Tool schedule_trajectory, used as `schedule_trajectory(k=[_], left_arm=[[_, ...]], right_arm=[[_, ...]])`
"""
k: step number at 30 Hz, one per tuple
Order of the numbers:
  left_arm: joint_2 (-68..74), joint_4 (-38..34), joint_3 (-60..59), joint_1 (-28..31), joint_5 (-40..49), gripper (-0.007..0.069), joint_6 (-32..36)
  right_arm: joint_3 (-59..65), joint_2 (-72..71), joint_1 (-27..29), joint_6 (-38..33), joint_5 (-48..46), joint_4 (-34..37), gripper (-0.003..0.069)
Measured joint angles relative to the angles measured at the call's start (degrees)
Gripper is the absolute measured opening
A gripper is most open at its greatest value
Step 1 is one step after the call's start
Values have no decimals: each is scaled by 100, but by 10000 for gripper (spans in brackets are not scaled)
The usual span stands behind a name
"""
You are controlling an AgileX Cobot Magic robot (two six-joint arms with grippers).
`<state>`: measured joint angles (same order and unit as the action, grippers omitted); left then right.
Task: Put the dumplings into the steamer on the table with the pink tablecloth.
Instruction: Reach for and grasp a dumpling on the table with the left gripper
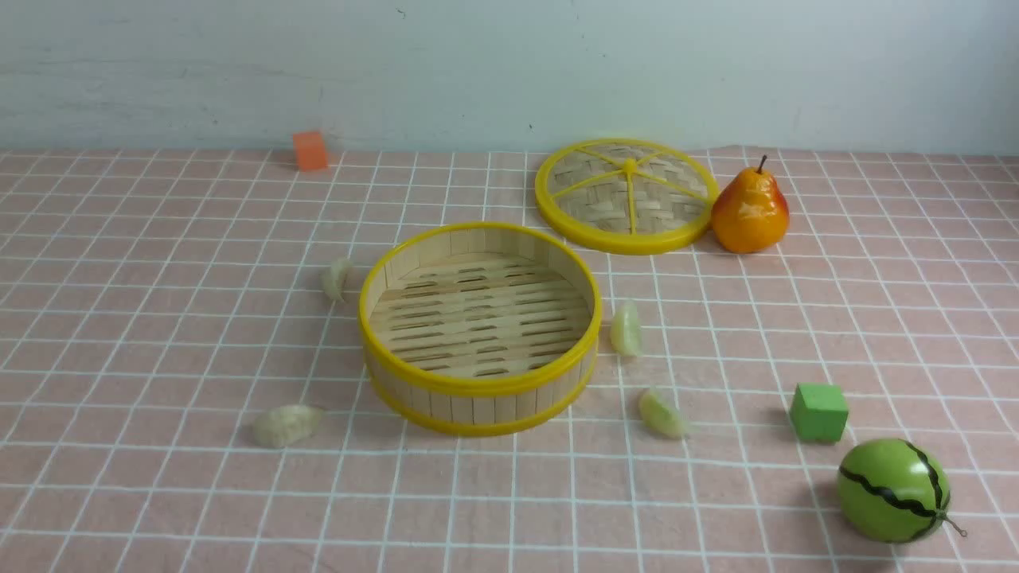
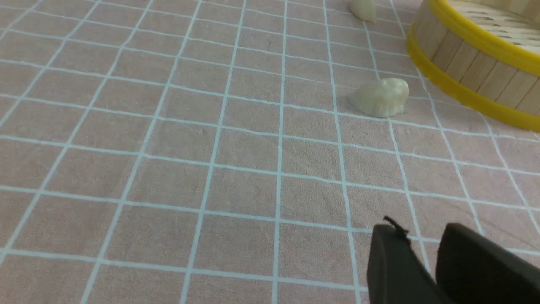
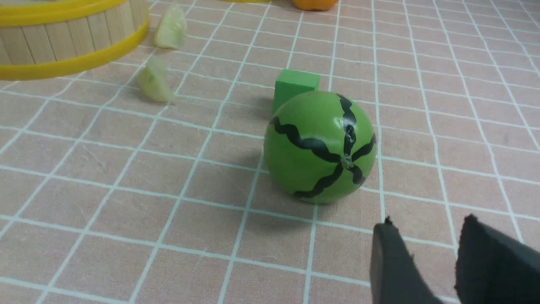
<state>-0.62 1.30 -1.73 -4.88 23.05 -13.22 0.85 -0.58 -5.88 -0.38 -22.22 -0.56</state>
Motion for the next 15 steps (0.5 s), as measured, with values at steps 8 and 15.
schedule_trajectory(k=[8,15], left_arm=[[0,0,0,0,0,165,0],[0,0,0,0,0,176,0]], right_arm=[[0,0,0,0,0,0,239],[0,0,0,0,0,0,239]])
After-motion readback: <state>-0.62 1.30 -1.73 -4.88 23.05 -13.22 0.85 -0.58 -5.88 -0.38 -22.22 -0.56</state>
